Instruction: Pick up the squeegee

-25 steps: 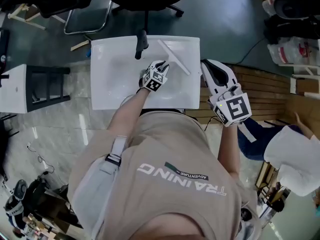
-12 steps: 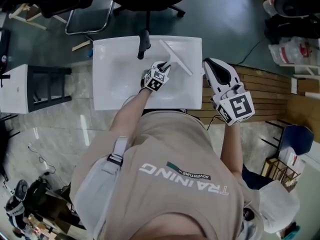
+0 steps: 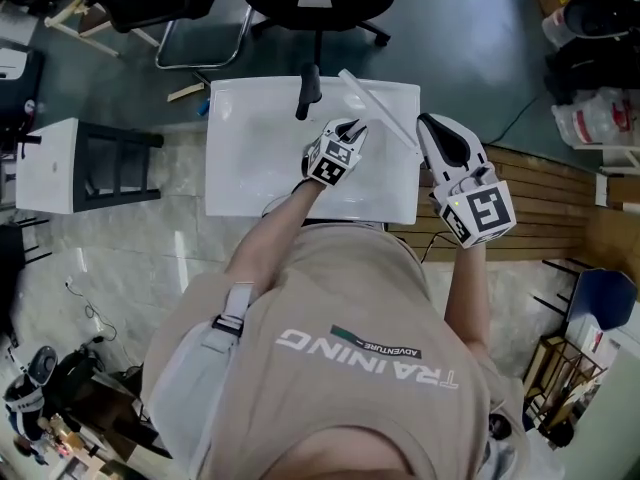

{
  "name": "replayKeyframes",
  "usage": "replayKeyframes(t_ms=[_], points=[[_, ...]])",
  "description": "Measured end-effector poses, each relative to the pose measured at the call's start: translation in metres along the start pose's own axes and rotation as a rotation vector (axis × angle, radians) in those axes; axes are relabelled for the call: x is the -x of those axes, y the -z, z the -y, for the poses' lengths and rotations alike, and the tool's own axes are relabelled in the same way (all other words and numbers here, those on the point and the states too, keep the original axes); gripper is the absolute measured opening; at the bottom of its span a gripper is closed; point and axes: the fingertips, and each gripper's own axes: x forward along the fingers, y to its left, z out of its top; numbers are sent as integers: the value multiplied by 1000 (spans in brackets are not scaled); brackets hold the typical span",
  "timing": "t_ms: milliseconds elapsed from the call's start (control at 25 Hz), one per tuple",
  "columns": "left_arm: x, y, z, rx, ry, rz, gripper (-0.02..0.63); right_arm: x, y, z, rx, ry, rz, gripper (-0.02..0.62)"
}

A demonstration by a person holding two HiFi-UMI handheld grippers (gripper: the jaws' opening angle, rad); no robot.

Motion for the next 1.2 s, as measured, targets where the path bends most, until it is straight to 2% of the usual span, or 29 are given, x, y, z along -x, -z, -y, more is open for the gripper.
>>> replayKeyframes(t_ms=[280, 520, 720, 1000, 1200], points=[[41, -61, 8, -27, 9, 96, 81, 5, -8, 3, -12, 12, 41, 35], [90, -109, -9, 7, -45, 156, 81, -1, -25, 3, -9, -13, 96, 35], [143, -135, -40, 38, -145, 227, 81, -19, -46, -11, 12, -62, 137, 35], [218, -141, -97, 101, -293, 308, 81, -55, -65, -45, 27, -121, 154, 35], [268, -146, -124, 91, -363, 335, 81, -75, -73, -63, -5, -89, 178, 35]])
